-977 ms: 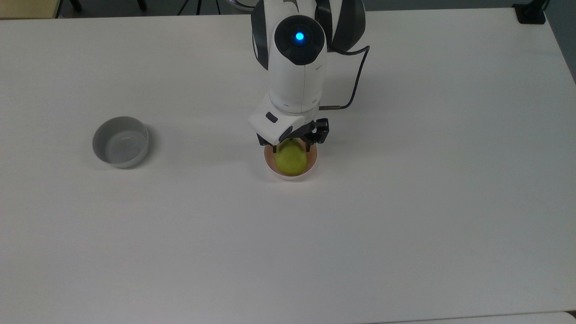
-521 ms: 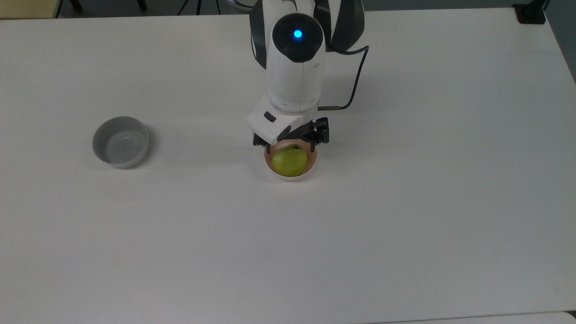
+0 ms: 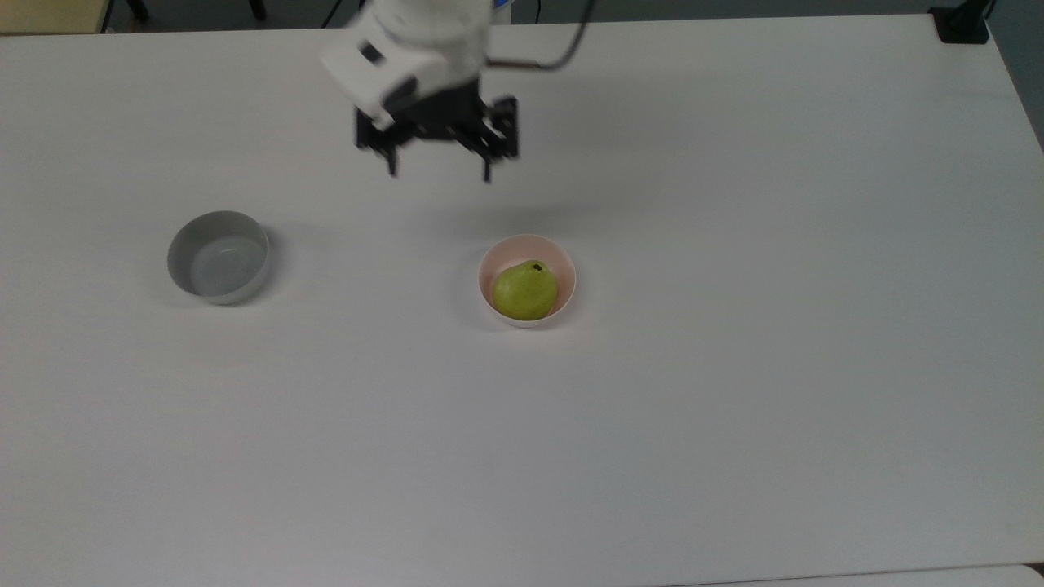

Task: Place the pear in the bowl

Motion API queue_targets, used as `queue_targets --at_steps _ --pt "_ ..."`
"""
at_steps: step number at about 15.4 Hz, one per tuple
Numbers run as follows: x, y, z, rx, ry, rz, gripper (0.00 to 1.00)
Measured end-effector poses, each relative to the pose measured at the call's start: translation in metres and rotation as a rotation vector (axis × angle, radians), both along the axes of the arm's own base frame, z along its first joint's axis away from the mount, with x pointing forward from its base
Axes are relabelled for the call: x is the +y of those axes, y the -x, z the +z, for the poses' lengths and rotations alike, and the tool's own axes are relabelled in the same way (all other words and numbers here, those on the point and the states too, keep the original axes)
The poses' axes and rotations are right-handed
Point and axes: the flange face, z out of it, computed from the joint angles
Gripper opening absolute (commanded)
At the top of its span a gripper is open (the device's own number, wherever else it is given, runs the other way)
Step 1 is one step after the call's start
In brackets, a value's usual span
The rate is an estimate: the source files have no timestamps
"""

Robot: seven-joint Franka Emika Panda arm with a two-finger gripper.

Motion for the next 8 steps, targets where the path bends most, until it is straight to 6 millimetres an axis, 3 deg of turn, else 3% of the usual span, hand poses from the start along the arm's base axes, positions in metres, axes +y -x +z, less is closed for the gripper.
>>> queue_targets --at_steps 5,8 --pt "-0.073 0.048 0.068 0.022 -0.011 -0.057 1.0" --pt "-0.081 0.057 0.079 0.018 -0.016 -0.067 1.0"
